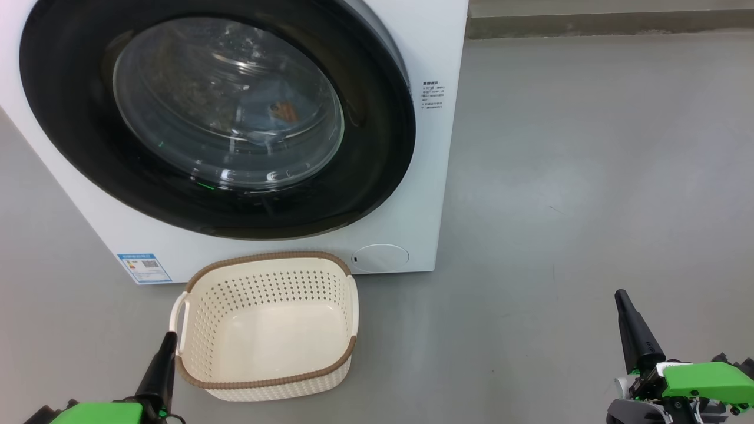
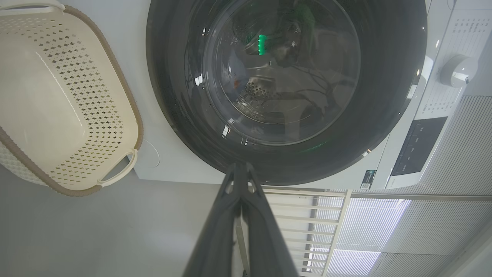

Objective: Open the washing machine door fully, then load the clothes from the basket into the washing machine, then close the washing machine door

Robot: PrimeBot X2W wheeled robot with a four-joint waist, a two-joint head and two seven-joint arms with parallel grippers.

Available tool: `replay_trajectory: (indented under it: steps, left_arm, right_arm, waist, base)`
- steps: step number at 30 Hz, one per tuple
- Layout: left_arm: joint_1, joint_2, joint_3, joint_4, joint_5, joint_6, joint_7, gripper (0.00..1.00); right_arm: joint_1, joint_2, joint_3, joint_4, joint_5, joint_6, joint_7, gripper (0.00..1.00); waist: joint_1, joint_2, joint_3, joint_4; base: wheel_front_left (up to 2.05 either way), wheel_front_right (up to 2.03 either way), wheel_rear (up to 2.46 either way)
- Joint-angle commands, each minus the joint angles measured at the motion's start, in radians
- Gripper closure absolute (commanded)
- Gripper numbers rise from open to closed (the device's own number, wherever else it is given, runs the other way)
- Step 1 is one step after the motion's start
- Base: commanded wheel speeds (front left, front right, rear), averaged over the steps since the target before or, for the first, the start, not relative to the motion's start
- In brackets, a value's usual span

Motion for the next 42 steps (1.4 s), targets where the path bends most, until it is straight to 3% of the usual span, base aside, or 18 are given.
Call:
replay_trajectory:
  steps: [1, 42]
  left_arm:
    - [-0.041, 0.013, 0.034, -0.03, -0.009, -0.003, 0.006, 1.0]
    - [-0.041, 0.013, 0.034, -0.03, -0.009, -0.003, 0.006, 1.0]
  right_arm:
    - [-0.011, -0.003, 0.021, -0.03, 0.003, 0.002, 0.008, 1.0]
    - [-0.011, -0.002, 0.021, -0.03, 0.002, 0.002, 0.008, 1.0]
  waist:
    - [0.0, 0.0, 0.0, 0.0]
    - [0.0, 0.0, 0.0, 0.0]
  base:
    - [0.0, 0.0, 0.0]
    - [0.0, 0.0, 0.0]
